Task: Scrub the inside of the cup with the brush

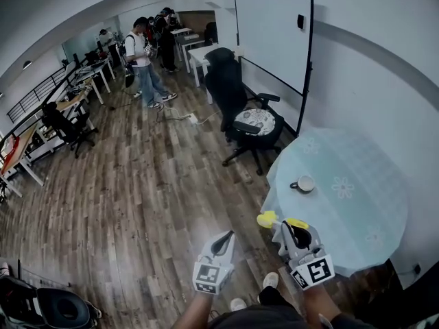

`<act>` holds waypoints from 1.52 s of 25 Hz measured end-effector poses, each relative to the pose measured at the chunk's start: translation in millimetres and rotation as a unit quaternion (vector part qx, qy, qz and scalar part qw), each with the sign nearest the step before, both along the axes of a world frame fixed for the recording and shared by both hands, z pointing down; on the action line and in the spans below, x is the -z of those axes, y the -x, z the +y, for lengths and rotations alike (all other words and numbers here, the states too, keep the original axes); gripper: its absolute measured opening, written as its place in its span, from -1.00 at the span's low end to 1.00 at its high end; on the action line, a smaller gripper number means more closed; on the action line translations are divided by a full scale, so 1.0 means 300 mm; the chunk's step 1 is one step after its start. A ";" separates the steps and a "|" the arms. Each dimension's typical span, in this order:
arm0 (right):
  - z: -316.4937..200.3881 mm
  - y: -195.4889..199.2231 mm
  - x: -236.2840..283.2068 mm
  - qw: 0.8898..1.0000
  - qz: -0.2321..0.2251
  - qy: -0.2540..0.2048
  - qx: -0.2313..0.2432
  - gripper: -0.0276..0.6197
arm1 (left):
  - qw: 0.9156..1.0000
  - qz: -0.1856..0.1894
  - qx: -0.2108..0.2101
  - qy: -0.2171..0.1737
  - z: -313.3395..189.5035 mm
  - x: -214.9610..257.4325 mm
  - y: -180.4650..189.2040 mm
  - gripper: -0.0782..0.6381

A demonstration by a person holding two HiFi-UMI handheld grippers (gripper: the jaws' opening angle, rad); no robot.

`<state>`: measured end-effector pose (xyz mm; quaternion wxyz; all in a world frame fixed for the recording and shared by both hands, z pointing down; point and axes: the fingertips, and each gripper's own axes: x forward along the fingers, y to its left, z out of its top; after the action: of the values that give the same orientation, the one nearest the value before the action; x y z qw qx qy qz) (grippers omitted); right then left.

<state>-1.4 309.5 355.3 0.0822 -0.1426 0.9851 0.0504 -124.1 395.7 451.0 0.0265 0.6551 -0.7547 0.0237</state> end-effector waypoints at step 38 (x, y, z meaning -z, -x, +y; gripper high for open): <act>-1.006 -0.089 -0.092 0.997 -0.006 0.018 -0.073 -0.80 | 0.998 -0.038 -0.035 0.025 -1.025 -0.011 -0.056 -0.76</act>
<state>25.3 7.8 383.0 0.0821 -0.2154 0.9723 0.0377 -107.3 88.3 454.3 0.0136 0.6787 -0.7311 0.0682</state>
